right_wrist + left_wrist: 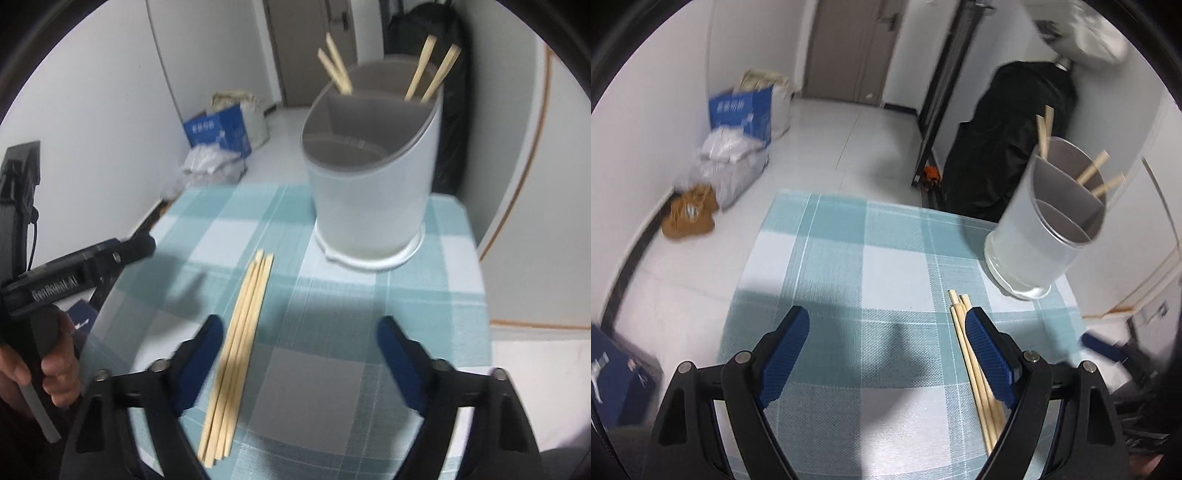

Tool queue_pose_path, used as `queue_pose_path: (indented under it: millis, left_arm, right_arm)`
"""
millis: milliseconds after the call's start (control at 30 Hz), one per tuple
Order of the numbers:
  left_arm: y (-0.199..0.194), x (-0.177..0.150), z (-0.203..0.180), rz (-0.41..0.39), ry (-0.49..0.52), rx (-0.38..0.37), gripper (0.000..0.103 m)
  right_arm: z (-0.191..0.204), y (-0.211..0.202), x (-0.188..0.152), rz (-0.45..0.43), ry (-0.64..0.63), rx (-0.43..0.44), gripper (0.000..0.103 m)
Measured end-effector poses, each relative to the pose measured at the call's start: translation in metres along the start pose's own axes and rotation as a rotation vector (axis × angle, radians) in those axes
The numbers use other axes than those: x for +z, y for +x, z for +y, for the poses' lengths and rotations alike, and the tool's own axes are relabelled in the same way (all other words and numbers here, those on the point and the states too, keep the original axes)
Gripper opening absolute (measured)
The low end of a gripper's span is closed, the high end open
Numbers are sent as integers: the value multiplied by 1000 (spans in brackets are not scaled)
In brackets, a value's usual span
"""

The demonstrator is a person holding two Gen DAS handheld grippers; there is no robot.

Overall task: Organize utensils
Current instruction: 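Lower the open right gripper toward the chopsticks on the cloth, then close the right gripper on one wooden chopstick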

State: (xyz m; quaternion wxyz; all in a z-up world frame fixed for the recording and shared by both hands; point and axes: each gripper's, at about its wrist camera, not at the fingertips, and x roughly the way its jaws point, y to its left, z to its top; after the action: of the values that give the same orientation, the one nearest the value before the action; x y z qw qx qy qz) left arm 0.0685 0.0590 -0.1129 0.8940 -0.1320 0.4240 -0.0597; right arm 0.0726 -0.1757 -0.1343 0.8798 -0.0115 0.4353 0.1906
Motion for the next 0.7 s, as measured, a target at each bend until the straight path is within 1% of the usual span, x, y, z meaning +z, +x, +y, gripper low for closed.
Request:
queue_pose_path:
  millis: [67,100,167,200,267,333,433,467,533,633,700]
  left_arm:
    - [6,2,7,44,-52,-46,83]
    - [7,3,10,61,-73,-67,83]
    - [8,5,15,68,-105,-85,83]
    - [7,7,17,67,-111,-86,83]
    - [5,10,20,56,-119,-80,83]
    - [5,14,26,45,-137,-57,83]
    - [11,17,36,57,-176,-59,83]
    - [13,18,39,64,-193,-59,83]
    - [16,20,47,71,-224,-63,83]
    - [17,21,56,74,-271,-67,83]
    - [18,22,62,75,-304,-77,83]
  right_arm:
    - [0,8,0,30,1,18,70]
    - [1,12,2,49,-7,25,66]
    - [6,20,5,71,-30,27,64]
    - [8,24,6,80,-44,22,63]
    - [13,33,11,103,-74,14,56]
    - [18,44,16,134,-97,4,41]
    - [23,59,24,172,-105,-15,31]
    - [24,64,27,187,-102,-23,30]
    - [26,73,31,210,-98,-32,21]
    - [27,81,35,227,-79,-28,19]
    - [29,83,36,228,-88,-35,19]
